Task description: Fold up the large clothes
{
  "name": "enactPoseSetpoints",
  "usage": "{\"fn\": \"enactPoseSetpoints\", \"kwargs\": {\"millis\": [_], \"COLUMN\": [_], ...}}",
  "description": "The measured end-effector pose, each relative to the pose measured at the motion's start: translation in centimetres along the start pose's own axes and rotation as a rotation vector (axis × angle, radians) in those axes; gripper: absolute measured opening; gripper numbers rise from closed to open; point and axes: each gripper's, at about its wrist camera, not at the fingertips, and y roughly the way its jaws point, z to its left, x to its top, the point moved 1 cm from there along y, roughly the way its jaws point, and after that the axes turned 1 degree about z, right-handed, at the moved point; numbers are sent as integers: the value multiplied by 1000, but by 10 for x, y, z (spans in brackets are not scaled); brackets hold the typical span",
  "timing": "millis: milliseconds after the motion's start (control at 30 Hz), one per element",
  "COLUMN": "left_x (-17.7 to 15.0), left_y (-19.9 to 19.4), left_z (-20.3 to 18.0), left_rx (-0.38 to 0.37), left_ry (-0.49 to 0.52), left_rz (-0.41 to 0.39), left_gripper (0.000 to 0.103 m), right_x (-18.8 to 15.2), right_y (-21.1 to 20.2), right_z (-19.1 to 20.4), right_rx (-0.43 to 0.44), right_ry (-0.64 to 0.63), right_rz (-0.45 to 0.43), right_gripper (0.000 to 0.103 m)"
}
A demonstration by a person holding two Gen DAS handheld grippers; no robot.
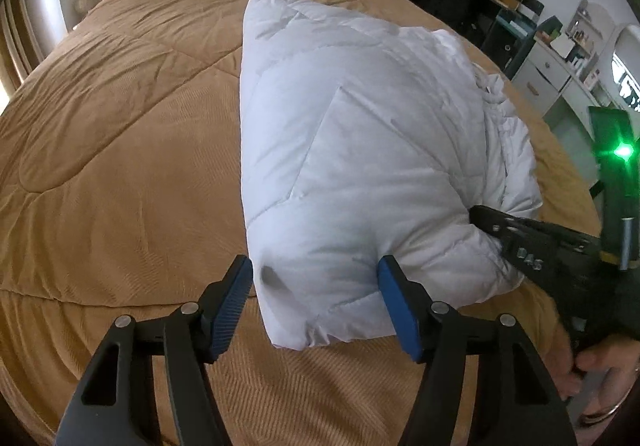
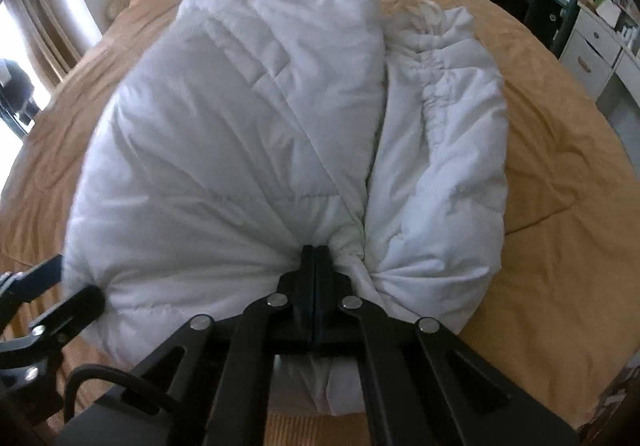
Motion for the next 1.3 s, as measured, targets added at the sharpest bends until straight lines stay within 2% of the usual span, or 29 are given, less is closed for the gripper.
{"fn": "enactPoseSetpoints", "kwargs": {"millis": [133, 200, 233, 267, 300, 333, 367, 400, 467, 500, 533, 600, 667, 733, 767, 800, 900, 967, 1000, 1100, 1167, 1233, 1300], "left_x": [3, 9, 12, 17, 22, 29, 37, 45, 64, 73, 85, 102, 121, 139, 148, 157, 178, 189, 195, 211, 226, 240, 249], "left_y": [-4, -18, -26, -35, -39, -40, -39, -35, -20, -12, 1, 24, 48, 69, 79, 88, 104, 119, 127, 147, 162, 177, 193], "left_z": [6, 19, 27, 39, 48, 56, 64, 70, 80, 85, 90, 97, 100, 100, 99, 98, 101, 108, 112, 119, 119, 115, 111], "left_rx": [-1, 3, 0, -18, -35, -45, -43, -35, -22, -41, -75, -129, -146, -120, -123, -117, -156, -215, -247, -348, -397, -414, -434], "left_ry": [-27, -85, -132, -194, -235, -263, -280, -285, -275, -275, -280, -284, -266, -228, -208, -191, -166, -182, -198, -235, -239, -223, -201], "left_rz": [8, -24, -46, -74, -88, -96, -105, -114, -108, -99, -81, -41, 1, 26, 31, 34, 21, 38, 50, 64, 72, 83, 111], "left_gripper": [62, 62, 61, 61, 62, 62, 62, 63, 71, 76, 80, 81, 81, 81, 81, 81, 83, 84, 83, 84, 84, 96, 100], "right_x": [-4, -5, -10, -16, -18, -22, -25, -26, -28, -28, -26, -25, -35, -51, -54, -55, -60, -61, -61, -61, -57, -55, -53], "right_y": [-15, -22, -32, -43, -52, -65, -78, -91, -102, -101, -93, -72, -58, -54, -51, -50, -41, -33, -26, -15, -13, -9, -5], "right_z": [-10, -7, -6, -3, 0, 4, 11, 19, 33, 40, 45, 46, 32, 11, -4, -15, -56, -74, -85, -106, -109, -111, -114], "right_rx": [-1, -32, -44, -58, -70, -93, -122, -151, -221, -264, -279, -292, -342, -354, -331, -298, -89, 50, 154, 352, 374, 386, 402], "right_ry": [10, -5, -10, -13, -19, -31, -42, -50, -67, -83, -99, -101, -86, -50, 2, 50, 207, 290, 349, 454, 443, 437, 437], "right_rz": [11, 9, -2, -22, -48, -89, -143, -211, -289, -297, -274, -211, -163, -147, -126, -112, -45, -8, 8, 20, 12, 1, -8], "right_gripper": [0, 1, 4, 16, 35, 47, 71, 81, 83, 87, 88, 88, 88, 94, 102, 103, 103, 103, 103, 99, 99, 99, 99]}}
